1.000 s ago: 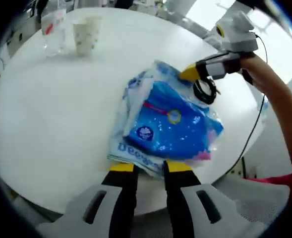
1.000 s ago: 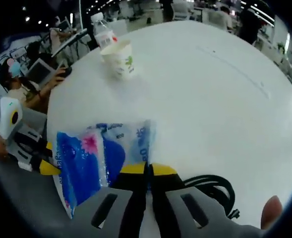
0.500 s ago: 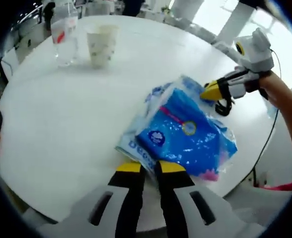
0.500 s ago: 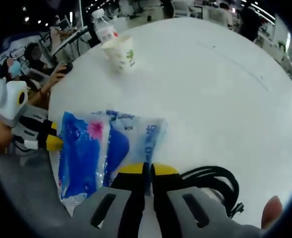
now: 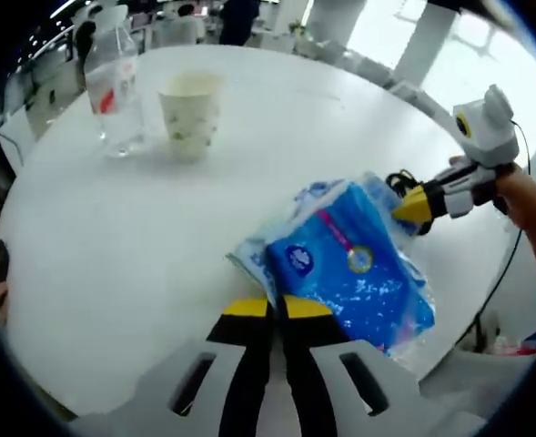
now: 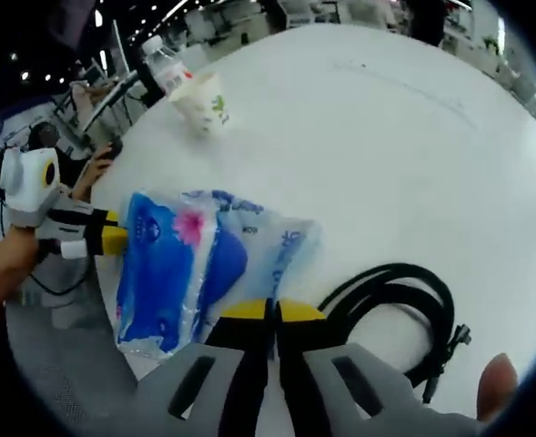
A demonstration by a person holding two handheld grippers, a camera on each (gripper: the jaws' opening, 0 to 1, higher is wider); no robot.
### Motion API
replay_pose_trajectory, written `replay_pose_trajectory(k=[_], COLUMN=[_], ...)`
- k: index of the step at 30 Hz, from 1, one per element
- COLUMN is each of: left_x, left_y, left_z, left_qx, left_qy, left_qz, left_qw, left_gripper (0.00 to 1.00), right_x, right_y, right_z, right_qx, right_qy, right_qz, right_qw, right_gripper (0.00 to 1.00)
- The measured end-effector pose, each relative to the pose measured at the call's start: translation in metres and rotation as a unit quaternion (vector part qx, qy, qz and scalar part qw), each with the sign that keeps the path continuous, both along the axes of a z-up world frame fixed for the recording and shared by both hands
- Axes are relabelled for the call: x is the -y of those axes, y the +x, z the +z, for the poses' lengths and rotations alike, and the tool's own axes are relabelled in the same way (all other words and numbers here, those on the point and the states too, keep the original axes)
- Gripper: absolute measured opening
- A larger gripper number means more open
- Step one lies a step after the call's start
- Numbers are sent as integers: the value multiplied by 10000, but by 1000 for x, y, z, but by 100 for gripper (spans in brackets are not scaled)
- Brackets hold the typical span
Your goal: Arrange the tabletop items into an orderly group along one side of the table until the central work area is clear of visible clutter.
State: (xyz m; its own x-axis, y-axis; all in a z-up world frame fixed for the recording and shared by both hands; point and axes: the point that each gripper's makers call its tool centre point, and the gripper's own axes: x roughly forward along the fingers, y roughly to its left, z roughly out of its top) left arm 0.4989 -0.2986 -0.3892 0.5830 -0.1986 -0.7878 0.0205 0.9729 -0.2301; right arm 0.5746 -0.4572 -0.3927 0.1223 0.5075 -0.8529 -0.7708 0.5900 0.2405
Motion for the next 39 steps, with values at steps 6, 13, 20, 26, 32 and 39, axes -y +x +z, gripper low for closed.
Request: replay_pose_trajectory(k=[6, 13, 20, 26, 32, 39], left_x=[-6, -7, -4, -3, 0, 2], left_y=[11, 12, 13, 17, 25, 45], left_z=[-3, -7, -9, -1, 17, 36], left_qx=[45, 46, 152, 269, 431, 599], left_qy=[51, 98, 162, 233, 226, 201], left_qz=[-41, -121, -294, -509, -744, -952], left_qw=[10000, 9999, 9993, 9981, 9960, 9934], left_gripper=[1, 9, 4, 0, 0, 0], right_x=[5, 6, 5, 4, 6, 11], right_y=[-11, -19, -24, -26, -25, -12], right_z=[0, 0, -1, 2, 12, 34], right_qx=[-85, -58, -31, 84, 126, 237], right_qy=[20, 44, -17, -46, 42, 310], right_qz=[-181, -320, -324, -347, -498, -844], right_qw=[9998, 9995, 9995, 9994, 9987, 9957], right_gripper=[2, 3, 4, 3, 2, 2])
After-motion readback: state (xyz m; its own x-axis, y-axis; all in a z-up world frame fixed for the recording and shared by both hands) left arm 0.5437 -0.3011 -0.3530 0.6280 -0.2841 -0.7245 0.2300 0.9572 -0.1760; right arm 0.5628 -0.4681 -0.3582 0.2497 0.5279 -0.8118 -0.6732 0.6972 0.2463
